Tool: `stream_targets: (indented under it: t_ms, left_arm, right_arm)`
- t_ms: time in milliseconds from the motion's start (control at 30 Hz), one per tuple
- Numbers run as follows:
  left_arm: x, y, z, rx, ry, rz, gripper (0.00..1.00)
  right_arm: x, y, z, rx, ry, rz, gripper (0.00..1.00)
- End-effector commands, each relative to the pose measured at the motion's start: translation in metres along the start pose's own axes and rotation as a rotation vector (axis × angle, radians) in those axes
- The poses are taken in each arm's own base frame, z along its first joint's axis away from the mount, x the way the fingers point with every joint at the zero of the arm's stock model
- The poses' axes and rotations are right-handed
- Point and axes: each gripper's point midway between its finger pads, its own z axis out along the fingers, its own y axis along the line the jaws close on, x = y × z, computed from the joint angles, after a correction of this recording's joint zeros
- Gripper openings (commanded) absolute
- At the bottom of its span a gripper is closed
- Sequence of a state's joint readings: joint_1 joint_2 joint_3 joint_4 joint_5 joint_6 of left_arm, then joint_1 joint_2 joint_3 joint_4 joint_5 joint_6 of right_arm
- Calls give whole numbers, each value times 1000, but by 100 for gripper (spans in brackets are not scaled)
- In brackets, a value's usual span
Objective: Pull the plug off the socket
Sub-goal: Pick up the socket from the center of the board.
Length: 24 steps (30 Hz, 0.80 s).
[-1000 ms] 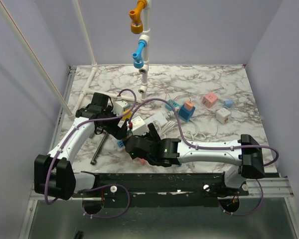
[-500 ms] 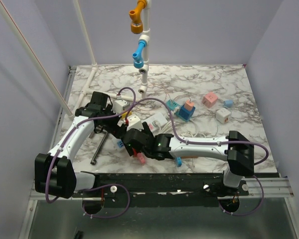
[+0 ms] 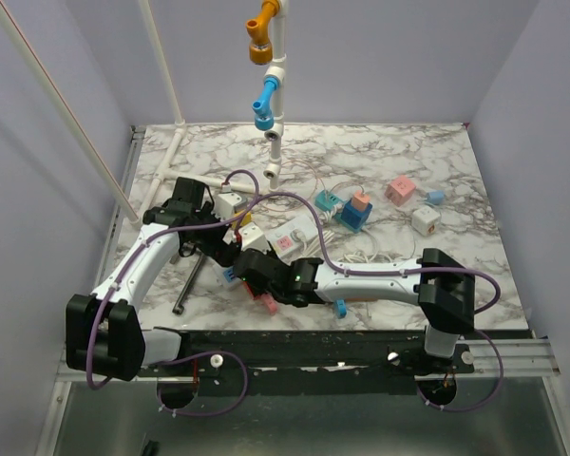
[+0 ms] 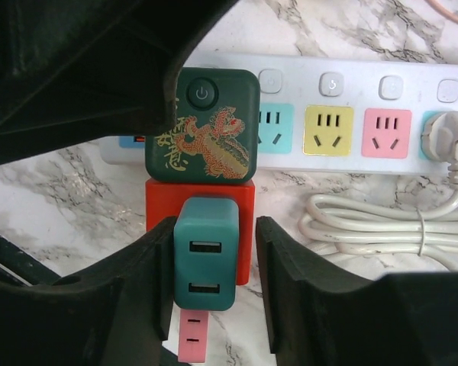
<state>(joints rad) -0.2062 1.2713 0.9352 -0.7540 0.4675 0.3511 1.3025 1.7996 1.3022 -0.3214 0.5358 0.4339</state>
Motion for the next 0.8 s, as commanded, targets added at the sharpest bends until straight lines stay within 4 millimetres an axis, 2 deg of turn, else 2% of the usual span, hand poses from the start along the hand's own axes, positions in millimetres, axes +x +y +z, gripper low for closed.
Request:
stream_targets:
  t_ms: [0,133,367,767]
  left_arm:
    - [2,0,0,2,-15,3,98]
    - [4,5,2,-21,-11,4,98]
    - [9,14,3,-67,8,9,99]
    - [4,9,8,-45,-7,-8,94]
  right_arm:
    - [7,2,5,-8,1,10,46]
    - [8,5,7,-13,7,19,30]
    - [-12,3,-1,-4,-38,32,17]
    - [-30,9,-10,-30,-76,42,7]
